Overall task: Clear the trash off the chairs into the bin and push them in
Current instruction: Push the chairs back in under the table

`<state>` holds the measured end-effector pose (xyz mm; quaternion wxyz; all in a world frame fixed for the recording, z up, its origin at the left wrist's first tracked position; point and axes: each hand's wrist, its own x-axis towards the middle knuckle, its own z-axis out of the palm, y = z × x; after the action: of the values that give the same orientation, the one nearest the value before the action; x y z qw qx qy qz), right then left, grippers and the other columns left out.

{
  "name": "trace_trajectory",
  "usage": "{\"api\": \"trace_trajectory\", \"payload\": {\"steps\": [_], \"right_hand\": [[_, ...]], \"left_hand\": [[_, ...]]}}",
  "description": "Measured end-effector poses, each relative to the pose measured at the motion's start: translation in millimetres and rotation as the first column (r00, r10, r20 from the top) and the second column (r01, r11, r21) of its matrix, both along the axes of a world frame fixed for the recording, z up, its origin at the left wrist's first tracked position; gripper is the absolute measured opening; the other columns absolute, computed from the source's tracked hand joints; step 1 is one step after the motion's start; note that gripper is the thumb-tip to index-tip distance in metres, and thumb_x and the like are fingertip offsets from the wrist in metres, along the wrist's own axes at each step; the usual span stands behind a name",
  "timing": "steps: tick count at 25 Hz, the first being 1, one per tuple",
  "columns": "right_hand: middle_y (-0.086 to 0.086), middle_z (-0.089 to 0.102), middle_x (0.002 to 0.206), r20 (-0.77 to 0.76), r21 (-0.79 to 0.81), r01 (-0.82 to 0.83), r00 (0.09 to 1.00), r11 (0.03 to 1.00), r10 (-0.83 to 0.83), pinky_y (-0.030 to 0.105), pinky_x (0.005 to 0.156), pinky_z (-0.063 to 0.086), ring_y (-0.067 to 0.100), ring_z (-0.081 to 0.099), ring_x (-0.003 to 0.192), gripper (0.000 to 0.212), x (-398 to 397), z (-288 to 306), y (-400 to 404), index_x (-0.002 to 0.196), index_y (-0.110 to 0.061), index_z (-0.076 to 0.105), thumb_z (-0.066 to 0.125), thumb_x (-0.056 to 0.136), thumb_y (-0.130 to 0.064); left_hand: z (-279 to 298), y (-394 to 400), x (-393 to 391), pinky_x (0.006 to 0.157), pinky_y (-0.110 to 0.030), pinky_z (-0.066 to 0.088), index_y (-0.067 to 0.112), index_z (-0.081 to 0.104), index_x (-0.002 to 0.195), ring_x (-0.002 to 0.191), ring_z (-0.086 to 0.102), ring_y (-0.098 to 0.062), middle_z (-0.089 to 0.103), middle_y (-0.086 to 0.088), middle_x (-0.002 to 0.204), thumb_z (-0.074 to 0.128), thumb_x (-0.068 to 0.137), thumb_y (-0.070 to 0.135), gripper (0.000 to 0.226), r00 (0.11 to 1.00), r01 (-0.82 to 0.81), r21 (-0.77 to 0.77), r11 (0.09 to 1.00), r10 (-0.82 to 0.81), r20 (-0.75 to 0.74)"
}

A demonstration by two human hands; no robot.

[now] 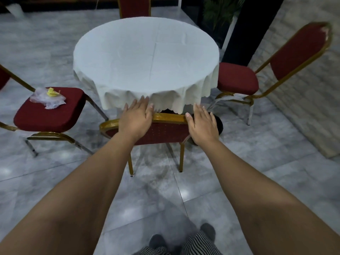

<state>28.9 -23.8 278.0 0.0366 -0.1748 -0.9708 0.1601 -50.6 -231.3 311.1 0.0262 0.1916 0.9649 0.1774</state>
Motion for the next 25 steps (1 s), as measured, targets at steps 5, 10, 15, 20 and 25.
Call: {"api": "trace_trajectory", "payload": {"steps": [5, 10, 15, 20, 25], "right_hand": [[-0.001, 0.011, 0.166, 0.046, -0.003, 0.038, 0.998, 0.999, -0.038, 0.039, 0.124, 0.004, 0.014, 0.008, 0.153, 0.065, 35, -4, 59, 0.159, -0.019, 0.011, 0.015, 0.103, -0.052], [0.001, 0.016, 0.165, 0.111, -0.047, 0.136, 0.985, 0.99, -0.13, 0.042, 0.122, 0.013, 0.02, 0.017, 0.151, 0.065, 77, -8, 157, 0.158, -0.019, 0.014, 0.02, 0.103, -0.052], [0.005, 0.019, 0.164, 0.166, -0.039, 0.246, 0.958, 0.969, -0.236, 0.039, 0.123, 0.01, 0.022, 0.019, 0.15, 0.066, 129, -8, 279, 0.158, -0.015, 0.015, 0.023, 0.103, -0.052], [0.008, 0.021, 0.164, 0.148, -0.022, 0.339, 0.931, 0.94, -0.333, 0.04, 0.122, 0.009, 0.023, 0.018, 0.151, 0.064, 169, -5, 377, 0.156, -0.013, 0.019, 0.025, 0.103, -0.049], [0.006, 0.017, 0.165, 0.161, -0.008, 0.425, 0.894, 0.905, -0.418, 0.039, 0.123, 0.009, 0.022, 0.016, 0.152, 0.066, 185, -10, 466, 0.158, -0.014, 0.016, 0.026, 0.103, -0.05]], "left_hand": [[8, 84, 16, 0.124, -0.046, 0.006, 0.018, 0.018, 0.157, 0.153, 0.009, -0.02, 0.018, -0.003, 0.164, 0.008, 0.102, 0.051, 0.065, 0.982, 0.159, -0.192, 0.968, -0.175, -0.067], [-7, 174, 38, 0.124, -0.043, 0.007, 0.018, 0.018, 0.157, 0.153, 0.009, -0.021, 0.017, -0.002, 0.165, 0.011, 0.103, 0.051, 0.064, 0.974, 0.227, -0.183, 0.957, -0.22, 0.055], [-20, 295, 65, 0.124, -0.041, 0.01, 0.016, 0.021, 0.156, 0.152, 0.013, -0.021, 0.021, -0.005, 0.164, 0.015, 0.103, 0.05, 0.063, 0.951, 0.306, -0.196, 0.932, -0.291, 0.101], [-26, 411, 87, 0.122, -0.043, 0.015, 0.011, 0.026, 0.153, 0.15, 0.02, -0.026, 0.028, -0.011, 0.161, 0.018, 0.104, 0.048, 0.062, 0.918, 0.394, -0.189, 0.9, -0.376, 0.123], [-27, 517, 89, 0.122, -0.041, 0.016, 0.011, 0.019, 0.155, 0.151, 0.018, -0.027, 0.024, -0.012, 0.162, 0.023, 0.104, 0.047, 0.063, 0.883, 0.465, -0.154, 0.872, -0.444, 0.151]]}}
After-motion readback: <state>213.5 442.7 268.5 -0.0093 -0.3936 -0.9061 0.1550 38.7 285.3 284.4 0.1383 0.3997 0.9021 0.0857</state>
